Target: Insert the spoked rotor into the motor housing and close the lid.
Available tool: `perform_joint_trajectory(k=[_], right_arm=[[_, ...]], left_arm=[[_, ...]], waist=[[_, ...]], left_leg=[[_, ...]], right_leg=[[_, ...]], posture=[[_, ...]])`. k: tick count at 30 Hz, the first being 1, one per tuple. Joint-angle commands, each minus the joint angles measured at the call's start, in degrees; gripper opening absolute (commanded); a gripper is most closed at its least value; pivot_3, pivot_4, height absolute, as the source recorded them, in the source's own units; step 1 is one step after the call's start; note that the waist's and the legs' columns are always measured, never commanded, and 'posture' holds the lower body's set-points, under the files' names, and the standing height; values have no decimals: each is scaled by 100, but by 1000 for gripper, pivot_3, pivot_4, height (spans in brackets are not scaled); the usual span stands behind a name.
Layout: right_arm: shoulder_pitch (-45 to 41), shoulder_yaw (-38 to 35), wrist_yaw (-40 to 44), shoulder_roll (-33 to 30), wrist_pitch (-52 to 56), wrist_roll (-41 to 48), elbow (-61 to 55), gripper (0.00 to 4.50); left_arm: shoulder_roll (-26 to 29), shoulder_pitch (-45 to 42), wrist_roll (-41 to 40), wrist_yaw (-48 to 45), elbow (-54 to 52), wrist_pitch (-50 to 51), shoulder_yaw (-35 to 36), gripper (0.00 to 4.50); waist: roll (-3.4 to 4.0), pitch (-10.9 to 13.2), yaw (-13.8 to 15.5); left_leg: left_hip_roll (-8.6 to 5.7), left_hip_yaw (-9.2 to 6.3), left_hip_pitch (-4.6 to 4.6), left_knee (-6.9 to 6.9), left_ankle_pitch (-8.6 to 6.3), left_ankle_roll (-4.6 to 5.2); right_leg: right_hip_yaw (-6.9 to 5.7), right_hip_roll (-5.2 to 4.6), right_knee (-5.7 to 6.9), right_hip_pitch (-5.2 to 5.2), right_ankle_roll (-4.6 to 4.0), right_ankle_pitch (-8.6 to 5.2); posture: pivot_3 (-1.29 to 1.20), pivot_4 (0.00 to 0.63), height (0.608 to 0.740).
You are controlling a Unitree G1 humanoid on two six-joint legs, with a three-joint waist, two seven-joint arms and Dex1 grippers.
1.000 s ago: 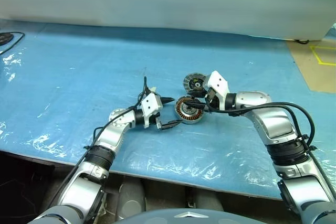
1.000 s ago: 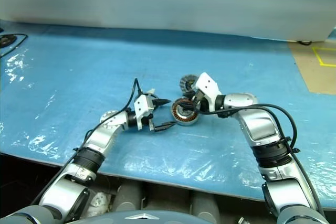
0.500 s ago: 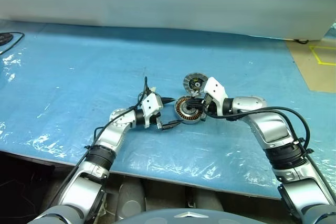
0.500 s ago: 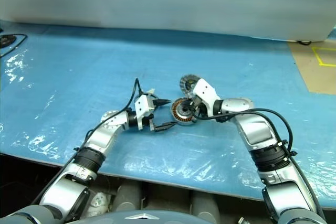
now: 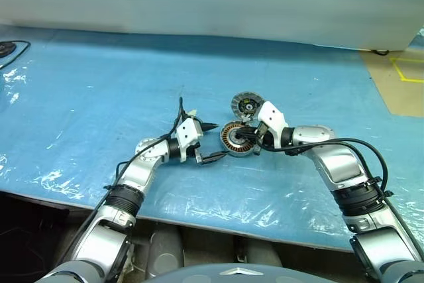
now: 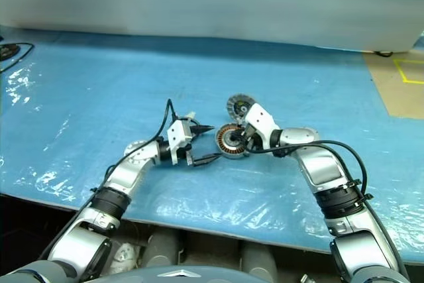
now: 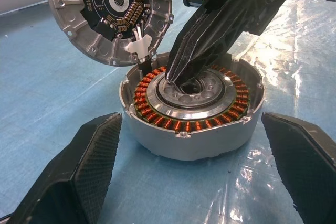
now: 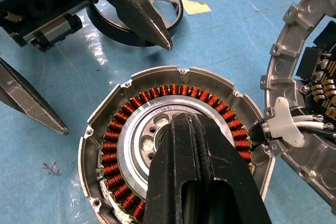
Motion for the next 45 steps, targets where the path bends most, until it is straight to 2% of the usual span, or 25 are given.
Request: perform_joint_trajectory(k=[1, 15, 20, 23, 31, 39, 45], right_arm=[[87, 97, -16, -72, -90, -135, -16, 23], [120, 425, -131, -309, 202, -511, 112, 23], [230, 446, -108, -290, 569, -322, 10, 23], [234, 172, -88, -91, 750, 70, -162, 23], [148, -180, 175, -62, 445, 459, -296, 23], [222, 293, 131, -292, 109, -101, -137, 23], [90, -385, 213, 130, 299, 777, -423, 23]], left_arm=[[57, 27, -136, 7, -238, -88, 150, 4500], [83, 19, -172, 46, -267, -79, 217, 4500], [55, 6, -174, 49, -264, -79, 208, 4500], [45, -6, -170, 65, -253, -95, 215, 4500], [32, -34, -175, 78, -218, -117, 246, 4500], [26, -77, -190, 79, -225, -124, 274, 4500], [-10, -105, -276, 53, -270, -70, 320, 4500]], waist=[[0, 0, 0], [-1, -2, 11], [-1, -3, 15], [-4, -5, 18], [-4, -4, -4], [-4, -4, -1], [-4, -4, -6]], left_leg=[[0, 0, 0, 0, 0, 0], [-1, 0, 23, -1, -1, 0], [-2, 0, 32, -1, -1, 0], [-2, 0, 37, -3, -2, 1], [0, 1, 28, -19, -1, 0], [-2, 3, 26, -19, -1, -1], [-1, 4, 25, -18, -1, 0]], right_leg=[[0, 0, 0, 0, 0, 0], [1, -1, -3, 23, 0, 0], [2, -2, -3, 32, 0, -1], [2, -3, -10, 39, 0, -1], [1, 1, -13, 23, 0, -1], [3, 0, -13, 20, 0, -1], [4, 0, -12, 16, 0, -1]], posture=[[0, 150, 740], [0, 150, 740], [0, 150, 740], [0, 150, 740], [0, 150, 740], [0, 150, 740], [0, 150, 740]])
